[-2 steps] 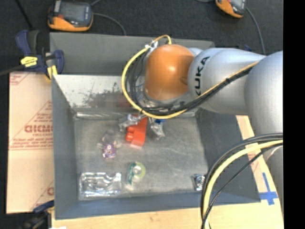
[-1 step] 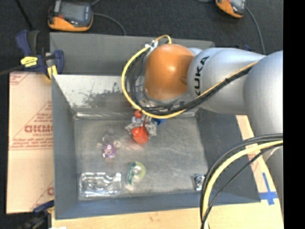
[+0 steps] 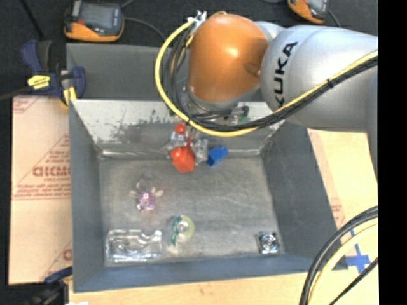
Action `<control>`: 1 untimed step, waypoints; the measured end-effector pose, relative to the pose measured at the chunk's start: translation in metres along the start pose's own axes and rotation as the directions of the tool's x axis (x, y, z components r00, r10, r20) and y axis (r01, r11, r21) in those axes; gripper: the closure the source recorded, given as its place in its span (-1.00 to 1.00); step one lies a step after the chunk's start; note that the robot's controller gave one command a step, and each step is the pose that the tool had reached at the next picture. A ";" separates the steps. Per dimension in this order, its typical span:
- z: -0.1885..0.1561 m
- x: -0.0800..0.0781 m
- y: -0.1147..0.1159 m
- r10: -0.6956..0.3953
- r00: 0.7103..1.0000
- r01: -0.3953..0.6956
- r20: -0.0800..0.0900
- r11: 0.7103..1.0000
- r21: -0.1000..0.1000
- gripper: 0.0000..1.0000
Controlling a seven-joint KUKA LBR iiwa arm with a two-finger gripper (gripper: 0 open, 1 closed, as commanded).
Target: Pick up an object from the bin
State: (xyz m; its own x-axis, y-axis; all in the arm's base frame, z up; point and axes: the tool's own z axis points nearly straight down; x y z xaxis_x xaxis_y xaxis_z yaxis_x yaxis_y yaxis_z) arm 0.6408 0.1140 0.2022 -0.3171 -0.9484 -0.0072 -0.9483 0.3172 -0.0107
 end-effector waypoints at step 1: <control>0.005 0.002 0.001 0.004 1.000 -0.004 -0.003 1.000 -0.009 -1.00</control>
Offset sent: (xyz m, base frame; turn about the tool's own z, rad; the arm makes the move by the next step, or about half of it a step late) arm 0.0000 0.0000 0.0000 0.0000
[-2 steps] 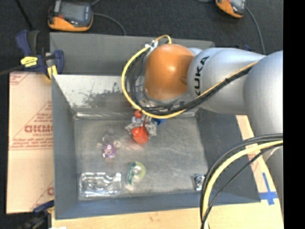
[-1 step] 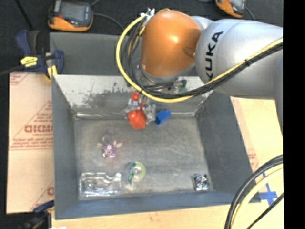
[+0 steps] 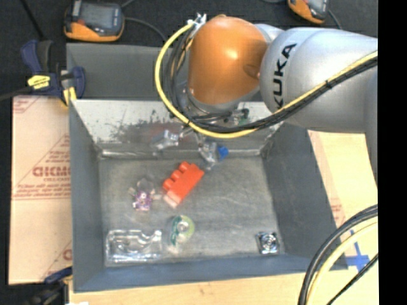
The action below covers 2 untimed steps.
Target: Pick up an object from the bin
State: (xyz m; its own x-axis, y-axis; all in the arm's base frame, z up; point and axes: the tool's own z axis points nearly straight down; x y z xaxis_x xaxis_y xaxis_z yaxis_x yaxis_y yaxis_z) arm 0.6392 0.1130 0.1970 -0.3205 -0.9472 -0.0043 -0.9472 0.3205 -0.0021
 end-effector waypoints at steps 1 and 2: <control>0.073 0.034 0.046 0.022 1.000 -0.022 -0.006 1.000 -0.010 -1.00; 0.124 0.029 -0.012 -0.217 0.976 0.217 0.000 0.976 0.010 -1.00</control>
Offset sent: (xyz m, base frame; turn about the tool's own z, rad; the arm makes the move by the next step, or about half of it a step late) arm -0.0514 -0.0163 -0.0692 0.0221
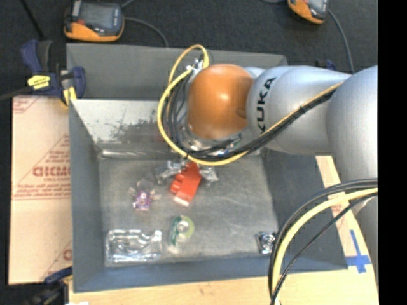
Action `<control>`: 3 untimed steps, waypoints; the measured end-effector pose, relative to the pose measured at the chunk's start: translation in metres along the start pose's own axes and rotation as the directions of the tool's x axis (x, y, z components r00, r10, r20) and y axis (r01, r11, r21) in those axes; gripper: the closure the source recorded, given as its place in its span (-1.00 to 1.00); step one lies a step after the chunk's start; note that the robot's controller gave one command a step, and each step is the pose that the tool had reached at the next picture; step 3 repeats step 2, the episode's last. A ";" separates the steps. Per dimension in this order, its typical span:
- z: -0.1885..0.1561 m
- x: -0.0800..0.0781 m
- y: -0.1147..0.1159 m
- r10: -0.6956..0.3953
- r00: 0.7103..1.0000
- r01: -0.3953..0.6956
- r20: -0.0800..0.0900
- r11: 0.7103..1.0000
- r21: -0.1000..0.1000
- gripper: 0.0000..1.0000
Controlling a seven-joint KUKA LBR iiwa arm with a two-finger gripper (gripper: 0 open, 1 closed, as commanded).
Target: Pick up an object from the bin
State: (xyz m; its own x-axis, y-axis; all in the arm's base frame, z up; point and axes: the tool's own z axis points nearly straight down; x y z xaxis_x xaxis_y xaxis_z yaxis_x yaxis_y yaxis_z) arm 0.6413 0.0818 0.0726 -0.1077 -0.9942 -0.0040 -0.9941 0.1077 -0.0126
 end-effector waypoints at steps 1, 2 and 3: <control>-0.001 -0.001 0.000 0.004 1.000 -0.004 0.003 1.000 -0.001 1.00; -0.129 0.020 0.007 0.040 0.999 -0.040 -0.002 0.999 -0.002 1.00; -0.129 0.020 0.007 0.040 0.999 -0.040 -0.002 0.999 -0.002 1.00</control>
Offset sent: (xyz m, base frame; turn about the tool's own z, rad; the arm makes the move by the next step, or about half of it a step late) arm 0.0000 0.0000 0.0000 0.0000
